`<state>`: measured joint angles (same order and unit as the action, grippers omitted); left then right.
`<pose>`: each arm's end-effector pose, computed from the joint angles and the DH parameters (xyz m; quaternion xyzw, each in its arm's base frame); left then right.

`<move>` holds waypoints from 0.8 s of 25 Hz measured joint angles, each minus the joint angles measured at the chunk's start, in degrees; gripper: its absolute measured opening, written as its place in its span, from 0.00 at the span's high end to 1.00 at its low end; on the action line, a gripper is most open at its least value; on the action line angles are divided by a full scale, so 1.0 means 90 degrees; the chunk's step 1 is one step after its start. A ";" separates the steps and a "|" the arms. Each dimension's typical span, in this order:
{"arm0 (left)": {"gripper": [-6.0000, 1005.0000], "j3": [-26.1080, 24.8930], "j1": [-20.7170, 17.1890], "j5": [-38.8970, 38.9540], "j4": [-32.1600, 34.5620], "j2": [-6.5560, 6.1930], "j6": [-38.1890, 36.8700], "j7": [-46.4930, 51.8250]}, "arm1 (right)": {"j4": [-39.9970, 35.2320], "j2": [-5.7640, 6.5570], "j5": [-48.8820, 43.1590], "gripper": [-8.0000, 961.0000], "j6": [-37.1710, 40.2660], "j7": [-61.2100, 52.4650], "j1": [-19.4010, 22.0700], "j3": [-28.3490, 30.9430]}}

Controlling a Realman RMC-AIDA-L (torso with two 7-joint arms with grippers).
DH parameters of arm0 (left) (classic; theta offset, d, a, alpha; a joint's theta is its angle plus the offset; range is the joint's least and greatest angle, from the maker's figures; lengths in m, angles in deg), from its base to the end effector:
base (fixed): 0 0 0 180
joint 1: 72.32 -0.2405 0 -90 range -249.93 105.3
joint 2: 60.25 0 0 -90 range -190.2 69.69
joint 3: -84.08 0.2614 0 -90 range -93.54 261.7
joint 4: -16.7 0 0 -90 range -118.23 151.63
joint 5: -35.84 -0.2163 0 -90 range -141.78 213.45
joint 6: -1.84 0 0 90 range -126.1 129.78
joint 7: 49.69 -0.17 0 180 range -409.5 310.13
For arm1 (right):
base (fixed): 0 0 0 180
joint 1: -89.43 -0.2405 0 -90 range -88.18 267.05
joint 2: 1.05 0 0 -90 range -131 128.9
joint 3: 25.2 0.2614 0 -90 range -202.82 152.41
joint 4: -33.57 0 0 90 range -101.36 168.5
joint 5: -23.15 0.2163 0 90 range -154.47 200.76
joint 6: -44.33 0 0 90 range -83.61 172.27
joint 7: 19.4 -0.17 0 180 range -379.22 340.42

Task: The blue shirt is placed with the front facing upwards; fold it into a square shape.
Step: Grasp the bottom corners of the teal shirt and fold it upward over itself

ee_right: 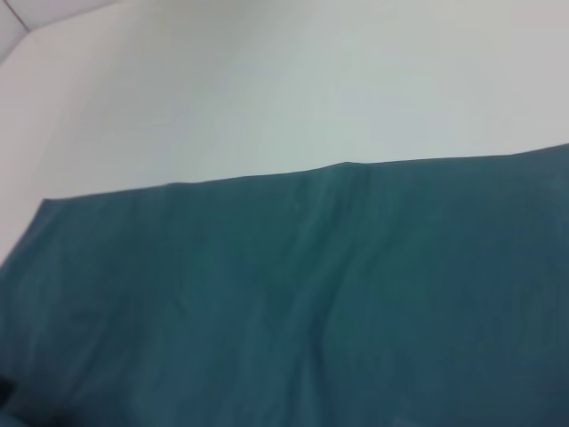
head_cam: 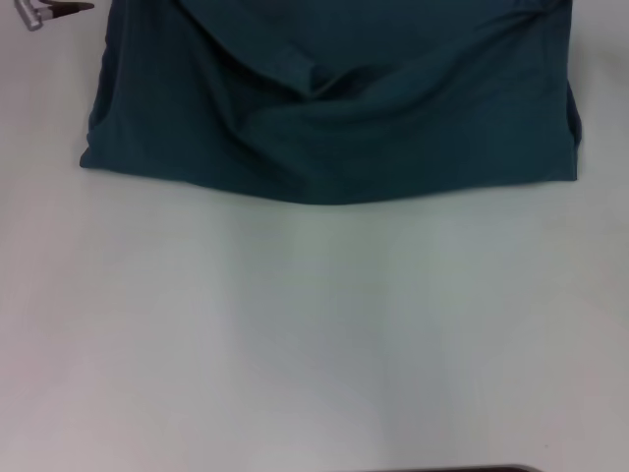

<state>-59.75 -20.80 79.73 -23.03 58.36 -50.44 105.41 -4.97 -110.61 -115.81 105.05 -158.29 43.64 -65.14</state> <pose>-0.2071 0.5049 0.0117 -0.6823 -0.6270 -0.2448 0.2852 0.2755 0.4815 0.0639 -0.7711 0.5358 0.1102 0.3258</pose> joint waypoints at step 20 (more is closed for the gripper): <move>0.99 0.0671 0.0056 0.0007 0.0181 0.0083 0.0695 0.0080 | 0.0249 -0.0144 -0.0019 0.87 -0.1298 0.0005 -0.0139 -0.1140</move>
<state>-53.71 -20.29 79.80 -21.40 59.11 -44.19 106.13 -2.73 -111.91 -115.98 93.36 -158.24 42.38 -75.40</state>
